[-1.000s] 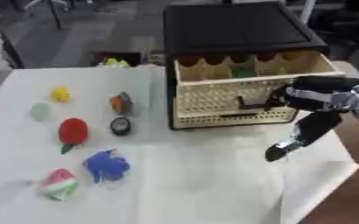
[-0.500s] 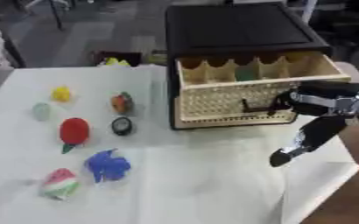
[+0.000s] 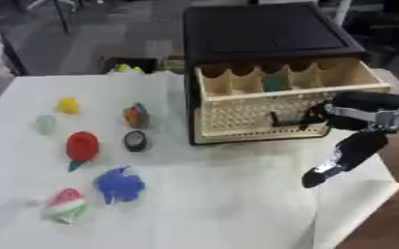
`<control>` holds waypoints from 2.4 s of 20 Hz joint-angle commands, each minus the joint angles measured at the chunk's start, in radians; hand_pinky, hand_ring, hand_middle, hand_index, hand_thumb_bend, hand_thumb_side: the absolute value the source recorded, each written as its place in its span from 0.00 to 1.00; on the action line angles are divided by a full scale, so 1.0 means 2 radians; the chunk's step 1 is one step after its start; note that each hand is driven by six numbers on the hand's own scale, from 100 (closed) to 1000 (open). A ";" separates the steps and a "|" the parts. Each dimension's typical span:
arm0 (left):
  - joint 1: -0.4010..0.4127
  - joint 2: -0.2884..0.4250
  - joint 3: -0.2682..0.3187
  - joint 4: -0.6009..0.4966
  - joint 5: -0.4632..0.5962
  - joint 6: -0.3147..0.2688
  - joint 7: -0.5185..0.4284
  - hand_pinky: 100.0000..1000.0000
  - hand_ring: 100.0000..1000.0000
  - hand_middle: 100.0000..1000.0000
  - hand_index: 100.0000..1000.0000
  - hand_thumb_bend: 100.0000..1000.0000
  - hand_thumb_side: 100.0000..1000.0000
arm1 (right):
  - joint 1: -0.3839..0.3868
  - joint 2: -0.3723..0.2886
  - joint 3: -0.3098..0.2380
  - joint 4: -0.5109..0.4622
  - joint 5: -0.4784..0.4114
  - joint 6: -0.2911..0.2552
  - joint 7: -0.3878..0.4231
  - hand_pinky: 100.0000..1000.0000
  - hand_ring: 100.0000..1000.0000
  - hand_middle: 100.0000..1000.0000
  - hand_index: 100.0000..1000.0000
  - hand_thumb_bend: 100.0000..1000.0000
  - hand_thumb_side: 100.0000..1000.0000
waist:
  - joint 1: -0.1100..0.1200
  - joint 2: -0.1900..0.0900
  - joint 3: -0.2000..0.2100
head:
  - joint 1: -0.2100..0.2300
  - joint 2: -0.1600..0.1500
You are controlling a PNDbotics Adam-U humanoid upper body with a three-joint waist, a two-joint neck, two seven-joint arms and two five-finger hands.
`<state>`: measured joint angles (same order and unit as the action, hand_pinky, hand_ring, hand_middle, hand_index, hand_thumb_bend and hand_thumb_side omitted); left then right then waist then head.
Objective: Pick up objects from table and place into drawer.
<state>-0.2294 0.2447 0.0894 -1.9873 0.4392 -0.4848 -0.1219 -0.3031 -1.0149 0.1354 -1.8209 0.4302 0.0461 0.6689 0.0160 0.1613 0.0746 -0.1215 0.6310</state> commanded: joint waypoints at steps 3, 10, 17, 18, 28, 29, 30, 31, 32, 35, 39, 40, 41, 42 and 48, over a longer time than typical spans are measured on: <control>-0.003 0.011 0.003 -0.006 -0.002 0.000 0.001 0.52 0.60 0.60 0.74 0.00 0.82 | -0.004 -0.023 0.000 -0.019 -0.017 -0.002 0.002 0.00 0.00 0.00 0.74 1.00 0.66 | 0.000 -0.007 -0.001 | 0.000 -0.002; -0.004 0.011 0.002 -0.006 -0.001 0.001 0.001 0.52 0.60 0.60 0.74 0.00 0.82 | -0.010 -0.025 0.006 -0.033 -0.035 0.002 0.002 0.00 0.00 0.00 0.74 0.99 0.65 | -0.002 -0.008 0.000 | -0.003 -0.004; -0.003 0.011 0.003 -0.006 -0.001 0.001 0.001 0.52 0.60 0.60 0.74 0.00 0.82 | -0.005 -0.028 0.004 -0.035 -0.034 0.007 0.003 0.00 0.00 0.00 0.74 0.99 0.64 | -0.002 -0.008 -0.001 | -0.002 -0.004; -0.003 0.012 0.004 -0.006 -0.001 0.001 0.002 0.52 0.60 0.60 0.74 0.00 0.82 | -0.003 -0.028 0.003 -0.035 -0.034 0.007 0.003 0.00 0.00 0.00 0.74 0.99 0.64 | -0.002 -0.008 -0.001 | -0.001 -0.004; -0.003 0.013 0.005 -0.006 -0.001 0.000 0.004 0.52 0.60 0.60 0.74 0.00 0.82 | 0.014 -0.026 -0.007 -0.026 -0.022 0.009 -0.002 0.00 0.00 0.00 0.73 0.99 0.64 | -0.002 -0.008 -0.003 | 0.002 -0.003; -0.004 0.013 0.005 -0.006 -0.001 0.000 0.004 0.52 0.60 0.60 0.74 0.00 0.82 | 0.014 -0.026 -0.007 -0.026 -0.021 0.009 -0.002 0.00 0.00 0.00 0.73 0.99 0.64 | -0.002 -0.008 -0.003 | 0.002 -0.004; -0.004 0.013 0.005 -0.006 -0.001 0.000 0.004 0.52 0.60 0.60 0.74 0.00 0.82 | 0.015 -0.026 -0.008 -0.025 -0.020 0.009 -0.002 0.00 0.00 0.00 0.73 0.99 0.64 | -0.002 -0.008 -0.003 | 0.003 -0.004; -0.004 0.013 0.005 -0.006 -0.001 -0.001 0.004 0.52 0.60 0.60 0.74 0.00 0.82 | 0.016 -0.026 -0.008 -0.025 -0.020 0.009 -0.003 0.00 0.00 0.00 0.73 0.99 0.64 | -0.002 -0.008 -0.003 | 0.003 -0.004; -0.004 0.013 0.005 -0.006 -0.001 -0.001 0.004 0.52 0.60 0.60 0.74 0.00 0.82 | 0.017 -0.026 -0.009 -0.025 -0.019 0.009 -0.003 0.00 0.00 0.00 0.73 0.99 0.64 | -0.002 -0.009 -0.003 | 0.003 -0.004; -0.004 0.013 0.004 -0.006 -0.001 -0.001 0.004 0.52 0.60 0.60 0.74 0.00 0.82 | 0.017 -0.027 -0.010 -0.025 -0.018 0.009 -0.005 0.00 0.00 0.00 0.73 1.00 0.64 | -0.002 -0.009 -0.003 | 0.003 -0.005; -0.004 0.013 0.004 -0.006 -0.001 0.000 0.004 0.52 0.60 0.60 0.74 0.00 0.82 | 0.015 -0.028 -0.011 -0.027 -0.016 0.008 -0.009 0.00 0.00 0.00 0.73 1.00 0.66 | -0.002 -0.009 -0.003 | 0.003 -0.005; -0.004 0.013 0.004 -0.006 -0.001 0.000 0.004 0.52 0.60 0.60 0.74 0.00 0.82 | 0.014 -0.029 -0.011 -0.028 -0.015 0.008 -0.011 0.00 0.00 0.00 0.73 1.00 0.67 | -0.002 -0.009 -0.003 | 0.003 -0.005; -0.004 0.013 0.004 -0.006 -0.001 0.000 0.004 0.52 0.60 0.60 0.74 0.00 0.82 | 0.014 -0.029 -0.012 -0.028 -0.014 0.009 -0.013 0.00 0.00 0.00 0.73 1.00 0.67 | -0.002 -0.009 -0.003 | 0.002 -0.005; -0.004 0.013 0.004 -0.006 -0.001 0.000 0.004 0.52 0.60 0.60 0.74 0.00 0.82 | 0.014 -0.029 -0.013 -0.028 -0.013 0.009 -0.015 0.00 0.00 0.00 0.73 1.00 0.67 | -0.003 -0.009 -0.003 | 0.002 -0.005; -0.004 0.013 0.004 -0.006 -0.001 0.001 0.004 0.52 0.60 0.60 0.74 0.00 0.82 | 0.016 -0.029 -0.014 -0.027 -0.011 0.011 -0.018 0.00 0.00 0.00 0.73 1.00 0.68 | -0.004 -0.008 -0.004 | 0.003 -0.006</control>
<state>-0.2293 0.2452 0.0898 -1.9873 0.4391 -0.4855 -0.1153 -0.2634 -1.0340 0.1285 -1.8715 0.4005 0.0649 0.6384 0.0104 0.1573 0.0687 -0.1165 0.6308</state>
